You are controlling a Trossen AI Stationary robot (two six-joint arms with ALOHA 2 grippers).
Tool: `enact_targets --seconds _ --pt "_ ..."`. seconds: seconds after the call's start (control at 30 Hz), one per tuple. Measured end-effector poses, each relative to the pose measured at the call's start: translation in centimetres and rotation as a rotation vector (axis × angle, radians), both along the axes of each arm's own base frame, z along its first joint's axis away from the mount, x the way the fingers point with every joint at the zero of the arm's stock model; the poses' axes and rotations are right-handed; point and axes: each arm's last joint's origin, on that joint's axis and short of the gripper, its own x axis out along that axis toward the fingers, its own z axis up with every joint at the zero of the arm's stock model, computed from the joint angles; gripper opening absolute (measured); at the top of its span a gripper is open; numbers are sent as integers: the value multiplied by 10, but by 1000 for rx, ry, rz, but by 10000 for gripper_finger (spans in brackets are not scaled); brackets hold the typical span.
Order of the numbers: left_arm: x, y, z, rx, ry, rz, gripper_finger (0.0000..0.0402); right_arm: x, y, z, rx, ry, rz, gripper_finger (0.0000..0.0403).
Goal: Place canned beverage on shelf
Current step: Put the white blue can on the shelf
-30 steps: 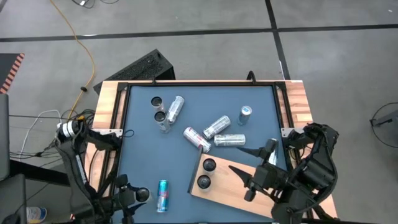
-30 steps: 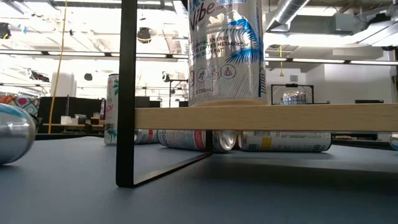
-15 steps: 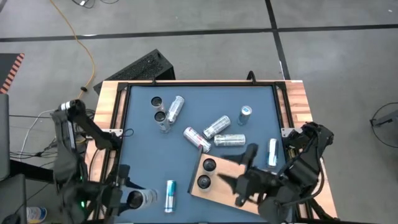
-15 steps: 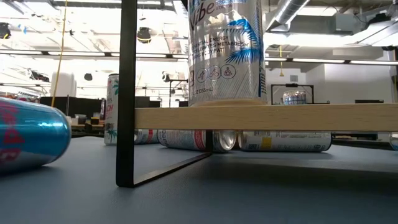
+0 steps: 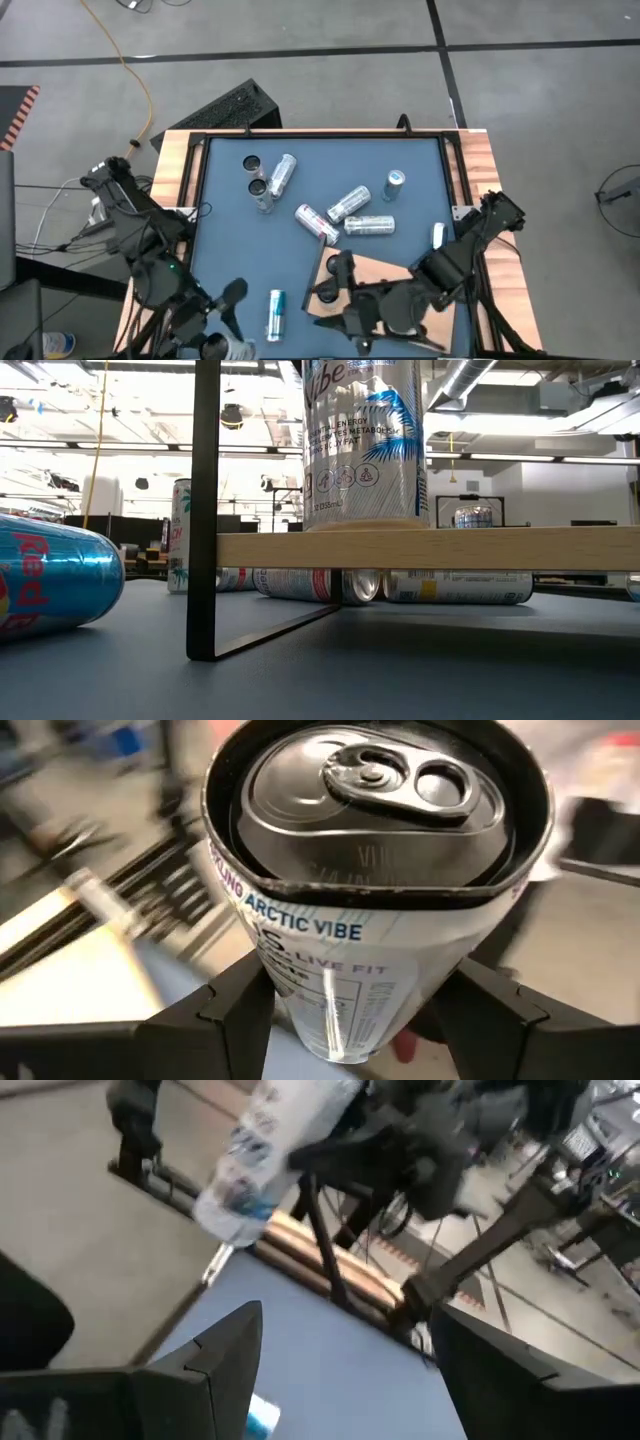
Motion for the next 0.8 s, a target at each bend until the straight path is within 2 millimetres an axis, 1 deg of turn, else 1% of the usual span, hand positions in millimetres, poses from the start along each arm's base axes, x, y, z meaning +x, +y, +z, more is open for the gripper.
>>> enact_targets --seconds 0.1,0.17,0.23,0.47,0.6,0.67,0.7,0.8 --pt "0 -1 4 -1 -89 -125 213 1 3 9 52 -53 142 281" --pt "2 1 6 19 -149 -150 213 0 7 13 73 -82 246 281" --pt "5 4 5 35 -160 -149 214 -1 9 15 80 -101 301 281" --pt "24 29 -4 68 -17 -8 216 1 9 14 57 -104 319 281" --pt "30 40 -9 80 48 40 216 4 6 15 74 -113 302 281" --pt "31 44 -12 98 80 53 217 10 1 13 75 -119 266 281" --pt "32 45 -13 105 91 58 217 16 -2 10 80 -133 247 281" --pt "33 49 -15 118 110 72 217 27 -5 1 63 -121 218 281"
